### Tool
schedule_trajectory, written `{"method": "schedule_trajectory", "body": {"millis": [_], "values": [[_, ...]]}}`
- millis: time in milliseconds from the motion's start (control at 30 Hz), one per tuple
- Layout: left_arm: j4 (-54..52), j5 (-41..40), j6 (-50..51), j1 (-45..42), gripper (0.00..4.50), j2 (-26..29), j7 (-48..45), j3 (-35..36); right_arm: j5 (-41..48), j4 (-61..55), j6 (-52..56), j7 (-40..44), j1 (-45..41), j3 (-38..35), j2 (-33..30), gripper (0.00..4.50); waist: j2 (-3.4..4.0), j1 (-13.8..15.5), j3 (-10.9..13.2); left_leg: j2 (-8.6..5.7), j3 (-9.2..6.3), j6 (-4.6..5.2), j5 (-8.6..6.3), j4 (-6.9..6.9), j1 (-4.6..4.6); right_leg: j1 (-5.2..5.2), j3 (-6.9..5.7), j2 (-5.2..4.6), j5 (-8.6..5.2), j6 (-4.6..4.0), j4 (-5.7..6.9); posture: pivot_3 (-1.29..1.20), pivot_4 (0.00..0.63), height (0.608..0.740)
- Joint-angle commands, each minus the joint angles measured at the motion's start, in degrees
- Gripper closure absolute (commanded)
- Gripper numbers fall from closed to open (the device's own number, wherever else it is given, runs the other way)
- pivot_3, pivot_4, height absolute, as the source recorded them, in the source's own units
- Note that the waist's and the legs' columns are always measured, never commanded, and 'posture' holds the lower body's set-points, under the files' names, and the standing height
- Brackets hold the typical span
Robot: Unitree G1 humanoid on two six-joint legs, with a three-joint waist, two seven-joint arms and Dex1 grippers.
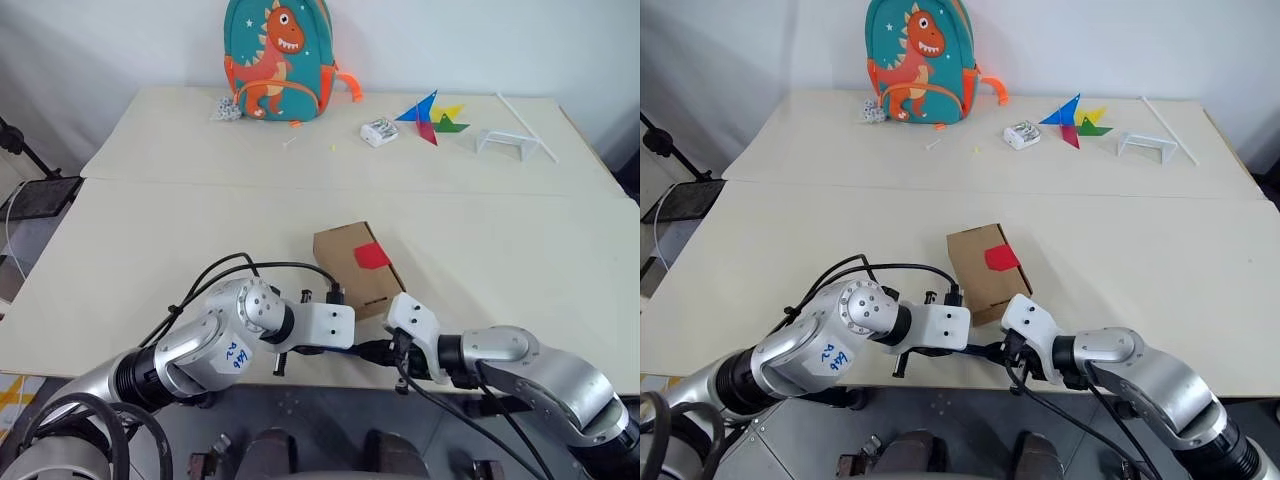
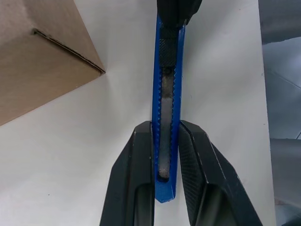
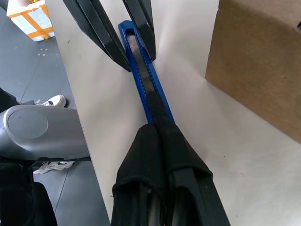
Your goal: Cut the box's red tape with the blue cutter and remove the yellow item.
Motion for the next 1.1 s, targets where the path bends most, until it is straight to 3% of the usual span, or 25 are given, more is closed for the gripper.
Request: {"method": "schedule_trajectory", "body": {"millis": [33,900,1100], "values": [[1.41,-0.51,-0.2,0.59,4.09,0.08,0.86,-2.39,0.25,0.93,1.3,-0.56,-0.28,-0.65,1.42,4.46,0.0,0.01,0.0,0.0,0.0,0.0,0.0,0.0,0.0,0.0,0.01,0.0,0.0,0.0,0.0,0.0,0.15,0.74],[3.61,-0.03,-3.62,1.98,4.09,0.03,2.1,-2.31,-2.62,6.89,2.82,-0.58,-5.18,5.17,10.69,4.46,0.07,-0.11,-0.12,-0.01,0.02,0.01,-0.01,0.03,0.07,0.02,0.06,0.0,0.0,0.0,0.1,0.0,0.15,0.74],[3.81,-0.35,-6.28,2.41,4.09,0.76,1.37,-0.95,0.84,3.95,3.33,2.1,-2.94,0.2,8.24,4.46,0.07,-0.06,-0.13,-0.01,0.02,0.02,-0.01,0.03,0.06,0.02,0.07,0.0,0.0,0.0,0.09,0.0,0.15,0.74]]}}
